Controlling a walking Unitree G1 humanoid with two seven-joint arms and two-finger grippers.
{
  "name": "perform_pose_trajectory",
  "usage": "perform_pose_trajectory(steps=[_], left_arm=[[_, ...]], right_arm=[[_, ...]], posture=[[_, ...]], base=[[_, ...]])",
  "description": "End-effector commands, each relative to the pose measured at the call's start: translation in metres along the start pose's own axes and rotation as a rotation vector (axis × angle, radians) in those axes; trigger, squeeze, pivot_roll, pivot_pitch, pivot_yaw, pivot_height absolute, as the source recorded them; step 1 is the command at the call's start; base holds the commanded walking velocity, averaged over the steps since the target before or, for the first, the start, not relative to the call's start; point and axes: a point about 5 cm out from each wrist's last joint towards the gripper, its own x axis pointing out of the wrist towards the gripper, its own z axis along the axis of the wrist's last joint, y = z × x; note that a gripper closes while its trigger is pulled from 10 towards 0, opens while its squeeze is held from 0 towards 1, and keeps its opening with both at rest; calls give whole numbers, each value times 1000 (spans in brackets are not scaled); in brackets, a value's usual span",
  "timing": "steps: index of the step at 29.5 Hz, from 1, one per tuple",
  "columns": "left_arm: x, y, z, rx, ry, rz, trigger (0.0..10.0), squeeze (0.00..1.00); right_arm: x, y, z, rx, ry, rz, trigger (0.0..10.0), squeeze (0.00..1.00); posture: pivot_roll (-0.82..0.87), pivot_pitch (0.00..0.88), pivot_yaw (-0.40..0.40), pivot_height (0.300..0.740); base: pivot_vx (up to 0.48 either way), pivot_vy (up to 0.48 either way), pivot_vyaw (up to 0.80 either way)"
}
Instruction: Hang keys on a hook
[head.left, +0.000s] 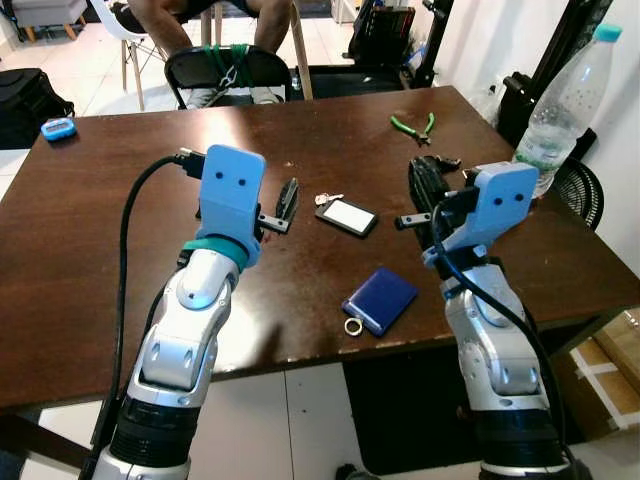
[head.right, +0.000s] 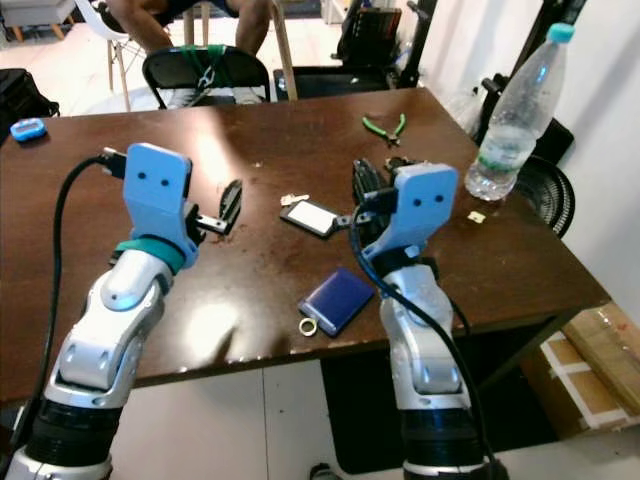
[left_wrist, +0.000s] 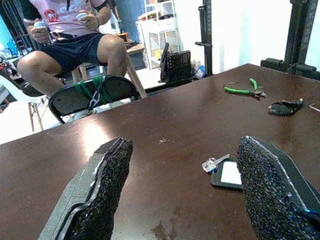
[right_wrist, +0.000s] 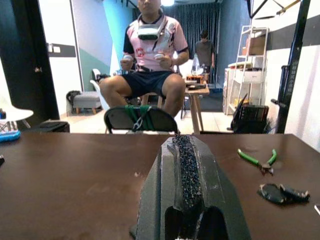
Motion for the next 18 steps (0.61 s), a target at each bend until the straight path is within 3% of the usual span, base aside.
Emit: perform_pose_trajectory(steps=[1,3,12,18], left_arm=[[-3,0,-3,7,17,-4,10000,0],[-3,0,-4,6,22,-1,10000,0],[-4,0,-4,5,25,-2,10000,0],[-4,0,-5,10,40,13,10000,0]], right_arm=[[-2,2,-1,-10,14,6,10000,0],[-2,3,-2,-5,20,6,10000,0],[-3,3,-3,2,32,1,10000,0],[-2,2,-3,-19,37,3,10000,0]], posture=[[-203,75,93,740],[-203,77,93,740],[-202,78,93,740],[-203,80,91,740]], base=[[435,0,0],[435,0,0],[433,0,-733],[289,0,0]])
